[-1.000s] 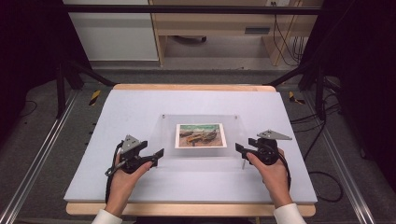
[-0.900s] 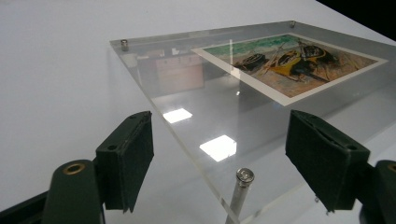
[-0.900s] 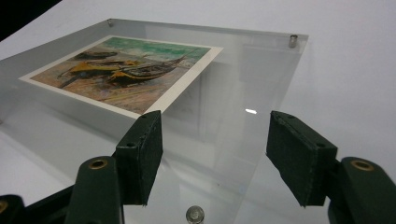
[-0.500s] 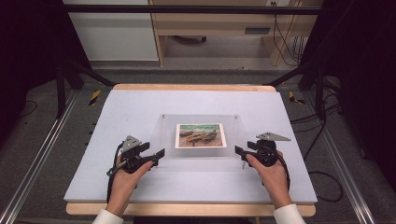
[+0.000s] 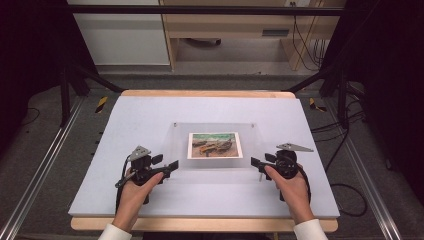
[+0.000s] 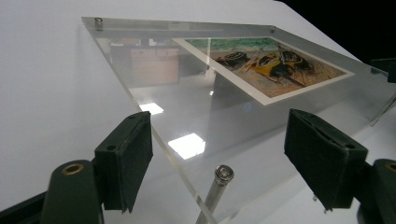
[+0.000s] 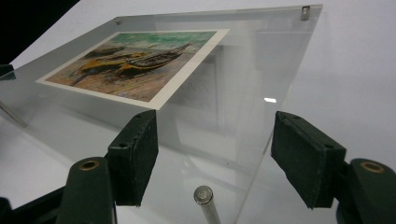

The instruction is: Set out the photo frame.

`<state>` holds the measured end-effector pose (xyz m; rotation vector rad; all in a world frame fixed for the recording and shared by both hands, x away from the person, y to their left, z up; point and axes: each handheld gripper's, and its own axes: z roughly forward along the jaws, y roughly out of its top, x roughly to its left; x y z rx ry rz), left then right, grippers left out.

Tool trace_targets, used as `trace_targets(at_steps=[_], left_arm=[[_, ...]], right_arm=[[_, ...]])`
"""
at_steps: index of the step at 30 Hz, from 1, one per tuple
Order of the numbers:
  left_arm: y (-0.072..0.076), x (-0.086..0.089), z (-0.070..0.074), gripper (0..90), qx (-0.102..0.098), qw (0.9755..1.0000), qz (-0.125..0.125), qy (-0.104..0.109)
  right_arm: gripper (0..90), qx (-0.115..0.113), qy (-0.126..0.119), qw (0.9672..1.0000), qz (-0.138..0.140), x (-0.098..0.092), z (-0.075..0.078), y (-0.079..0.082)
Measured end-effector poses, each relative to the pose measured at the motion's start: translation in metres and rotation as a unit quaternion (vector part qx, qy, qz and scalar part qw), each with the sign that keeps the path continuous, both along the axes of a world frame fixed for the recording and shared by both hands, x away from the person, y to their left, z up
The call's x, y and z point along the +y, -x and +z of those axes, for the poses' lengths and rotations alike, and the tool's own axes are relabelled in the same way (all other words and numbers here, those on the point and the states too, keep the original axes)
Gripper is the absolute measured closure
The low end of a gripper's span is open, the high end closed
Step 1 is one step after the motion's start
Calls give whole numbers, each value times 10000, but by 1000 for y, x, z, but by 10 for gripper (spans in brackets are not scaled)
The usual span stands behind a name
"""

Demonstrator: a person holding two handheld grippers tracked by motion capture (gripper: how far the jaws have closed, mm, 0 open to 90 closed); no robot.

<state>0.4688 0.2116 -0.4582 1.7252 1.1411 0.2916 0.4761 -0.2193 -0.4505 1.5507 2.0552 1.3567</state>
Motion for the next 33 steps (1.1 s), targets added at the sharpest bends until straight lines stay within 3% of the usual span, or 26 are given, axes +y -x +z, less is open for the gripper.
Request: trace_targets(at_steps=[11,28,33], left_arm=[[-5,5,-5,214,315,9989,-35,349],[-10,7,-6,207,488,9977,-74,469],[-11,8,-7,207,535,9972,-85,510]], right_arm=[[286,132,-134,9998,-4,0,-2,-1],[280,272,-222,9994,-47,0,-1,-1],[272,332,-350,9988,-70,-1,-3,-2]])
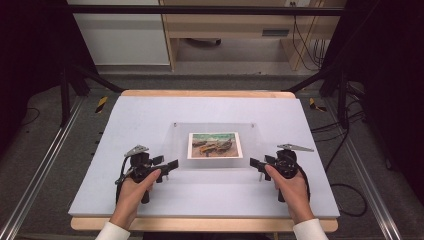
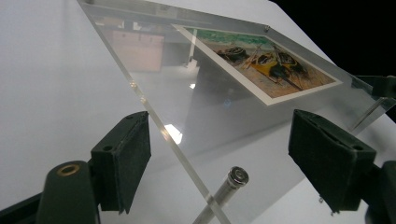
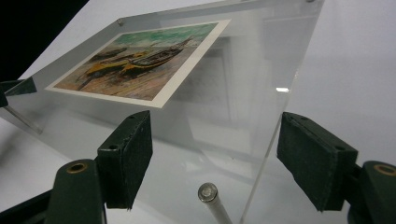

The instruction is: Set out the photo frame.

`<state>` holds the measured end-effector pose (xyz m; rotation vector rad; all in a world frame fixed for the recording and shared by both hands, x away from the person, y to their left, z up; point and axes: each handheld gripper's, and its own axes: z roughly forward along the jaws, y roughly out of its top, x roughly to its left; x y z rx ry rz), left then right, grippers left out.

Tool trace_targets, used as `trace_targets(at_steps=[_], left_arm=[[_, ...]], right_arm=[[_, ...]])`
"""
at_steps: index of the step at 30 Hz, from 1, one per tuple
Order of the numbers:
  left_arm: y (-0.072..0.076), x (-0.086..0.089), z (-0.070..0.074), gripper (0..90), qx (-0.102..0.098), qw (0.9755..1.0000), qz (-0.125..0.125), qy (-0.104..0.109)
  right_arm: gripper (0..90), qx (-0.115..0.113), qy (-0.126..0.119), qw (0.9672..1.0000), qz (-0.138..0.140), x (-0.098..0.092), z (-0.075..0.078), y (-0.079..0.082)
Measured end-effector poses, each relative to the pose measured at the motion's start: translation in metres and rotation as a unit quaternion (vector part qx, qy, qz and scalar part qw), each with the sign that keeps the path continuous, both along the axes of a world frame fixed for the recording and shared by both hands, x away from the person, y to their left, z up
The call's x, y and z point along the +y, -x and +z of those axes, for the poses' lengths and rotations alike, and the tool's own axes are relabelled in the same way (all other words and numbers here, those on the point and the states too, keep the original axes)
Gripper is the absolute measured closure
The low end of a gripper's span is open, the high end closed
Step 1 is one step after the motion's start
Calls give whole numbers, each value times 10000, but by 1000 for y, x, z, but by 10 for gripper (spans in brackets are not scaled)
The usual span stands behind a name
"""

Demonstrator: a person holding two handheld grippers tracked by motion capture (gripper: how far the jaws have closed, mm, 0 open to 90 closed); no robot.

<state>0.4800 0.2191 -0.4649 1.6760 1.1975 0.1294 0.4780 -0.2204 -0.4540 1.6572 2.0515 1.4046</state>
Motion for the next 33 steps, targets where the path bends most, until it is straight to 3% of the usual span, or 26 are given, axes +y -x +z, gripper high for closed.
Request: trace_targets(at_steps=[21,24,33], left_arm=[[-1,-1,-1,206,25,10000,-48,58],[-1,-1,-1,206,20,10000,-53,58],[-4,0,1,208,56,9999,-144,-25]], right_arm=[[257,106,-166,9998,21,-2,-3,-3],[255,192,-327,9993,65,-2,-5,-4],[262,223,-313,9993,46,0,-5,-6]])
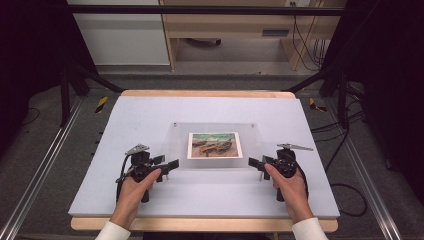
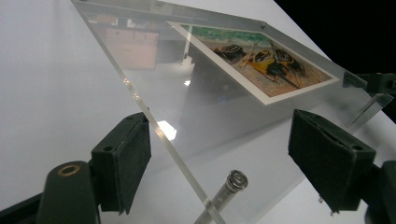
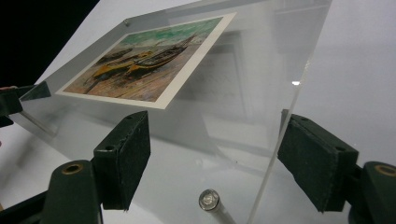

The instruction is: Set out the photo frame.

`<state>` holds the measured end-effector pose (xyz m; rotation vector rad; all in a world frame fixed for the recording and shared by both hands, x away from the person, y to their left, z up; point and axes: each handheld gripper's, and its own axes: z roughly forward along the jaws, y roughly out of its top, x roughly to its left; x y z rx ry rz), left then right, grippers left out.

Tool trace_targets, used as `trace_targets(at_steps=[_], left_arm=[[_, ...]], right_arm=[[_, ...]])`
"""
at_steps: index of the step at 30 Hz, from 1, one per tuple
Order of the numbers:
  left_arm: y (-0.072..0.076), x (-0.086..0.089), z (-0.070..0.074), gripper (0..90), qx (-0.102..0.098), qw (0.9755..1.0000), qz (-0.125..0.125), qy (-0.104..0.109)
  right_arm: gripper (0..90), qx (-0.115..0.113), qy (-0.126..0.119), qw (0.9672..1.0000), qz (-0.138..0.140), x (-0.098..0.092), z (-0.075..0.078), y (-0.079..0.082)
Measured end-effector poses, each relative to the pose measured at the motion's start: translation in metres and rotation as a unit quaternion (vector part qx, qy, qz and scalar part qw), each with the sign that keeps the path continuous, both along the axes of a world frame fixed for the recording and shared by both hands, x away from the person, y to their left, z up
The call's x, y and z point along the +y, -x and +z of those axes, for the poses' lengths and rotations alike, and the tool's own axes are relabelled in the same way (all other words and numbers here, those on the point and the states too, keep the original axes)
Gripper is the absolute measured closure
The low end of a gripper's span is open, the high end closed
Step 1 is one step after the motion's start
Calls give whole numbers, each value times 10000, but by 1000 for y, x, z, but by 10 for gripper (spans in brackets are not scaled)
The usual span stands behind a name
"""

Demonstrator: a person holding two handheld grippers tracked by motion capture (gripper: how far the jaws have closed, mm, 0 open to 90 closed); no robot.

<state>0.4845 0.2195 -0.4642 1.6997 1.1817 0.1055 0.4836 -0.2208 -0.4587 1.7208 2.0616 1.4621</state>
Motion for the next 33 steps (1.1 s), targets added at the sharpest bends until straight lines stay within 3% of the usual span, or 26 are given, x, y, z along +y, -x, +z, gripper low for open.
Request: trace_targets(at_steps=[11,17,33], left_arm=[[-8,0,4,215,106,9999,-76,-112],[-18,-3,4,223,55,9999,-73,-122],[-5,-3,10,289,-235,9991,-26,-352]], right_arm=[[267,-30,81,10000,8,1,1,-6],[268,-129,58,9999,-32,-2,0,-10],[271,-488,348,9982,65,0,4,5]])
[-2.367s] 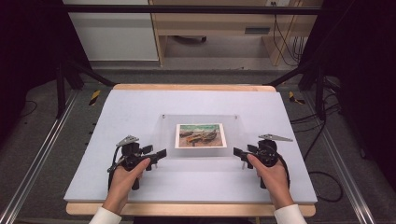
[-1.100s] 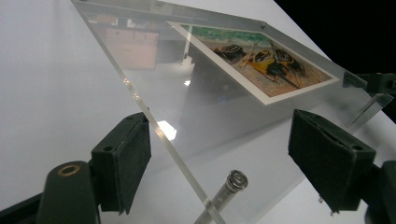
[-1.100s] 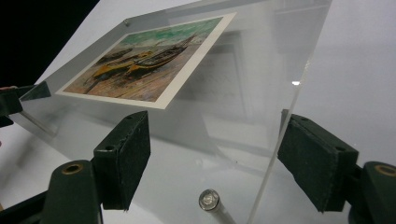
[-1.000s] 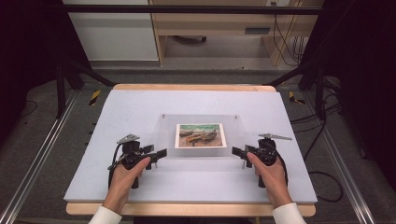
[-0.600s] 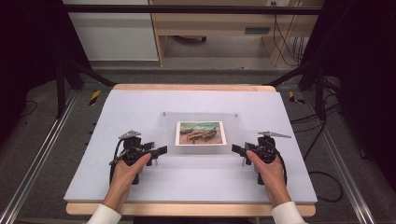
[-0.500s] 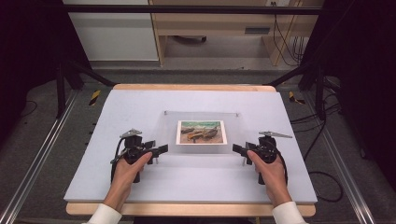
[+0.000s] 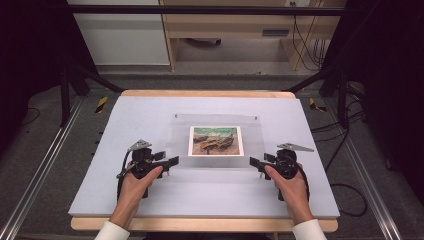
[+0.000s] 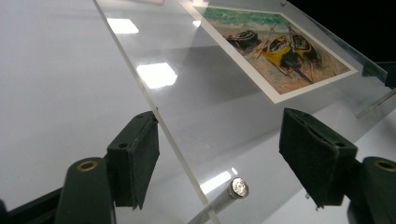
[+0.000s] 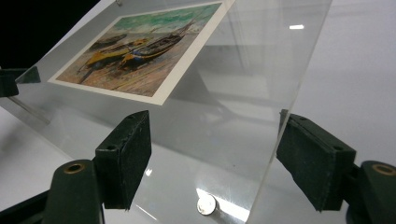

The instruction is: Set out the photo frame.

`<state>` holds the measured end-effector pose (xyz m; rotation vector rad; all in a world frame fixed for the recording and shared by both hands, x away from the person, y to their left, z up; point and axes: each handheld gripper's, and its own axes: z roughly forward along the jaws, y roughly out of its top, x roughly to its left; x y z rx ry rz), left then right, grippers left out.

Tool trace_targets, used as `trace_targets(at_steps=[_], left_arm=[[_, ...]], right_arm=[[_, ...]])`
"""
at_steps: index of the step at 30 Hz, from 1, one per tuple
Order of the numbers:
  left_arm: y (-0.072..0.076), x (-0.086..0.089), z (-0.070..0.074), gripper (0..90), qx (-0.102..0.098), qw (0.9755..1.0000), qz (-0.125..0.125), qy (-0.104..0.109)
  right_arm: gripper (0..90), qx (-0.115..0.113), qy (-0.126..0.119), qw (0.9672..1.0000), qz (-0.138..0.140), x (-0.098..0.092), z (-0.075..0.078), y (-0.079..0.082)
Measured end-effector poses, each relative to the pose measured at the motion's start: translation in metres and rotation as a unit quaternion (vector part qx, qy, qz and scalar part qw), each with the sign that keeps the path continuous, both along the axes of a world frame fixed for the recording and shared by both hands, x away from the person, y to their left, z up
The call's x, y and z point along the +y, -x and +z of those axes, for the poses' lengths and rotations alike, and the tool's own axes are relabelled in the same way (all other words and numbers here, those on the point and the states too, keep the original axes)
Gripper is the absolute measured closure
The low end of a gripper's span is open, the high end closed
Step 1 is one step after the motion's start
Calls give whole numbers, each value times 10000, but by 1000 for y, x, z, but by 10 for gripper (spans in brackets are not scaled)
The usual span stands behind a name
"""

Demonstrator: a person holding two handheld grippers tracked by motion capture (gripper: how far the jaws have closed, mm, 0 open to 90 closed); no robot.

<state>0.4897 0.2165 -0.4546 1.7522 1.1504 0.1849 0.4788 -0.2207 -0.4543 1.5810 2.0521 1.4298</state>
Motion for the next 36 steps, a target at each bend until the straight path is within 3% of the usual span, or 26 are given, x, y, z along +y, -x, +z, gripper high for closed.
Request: trace_targets(at_steps=[16,17,36], left_arm=[[13,1,3,359,-155,9998,84,-107],[14,0,2,361,-166,9997,161,-31],[30,-2,3,418,-349,9987,365,-112]], right_arm=[[282,-208,284,9993,160,0,4,11],[283,-210,289,9992,168,0,5,12],[312,-441,542,9972,251,1,7,27]])
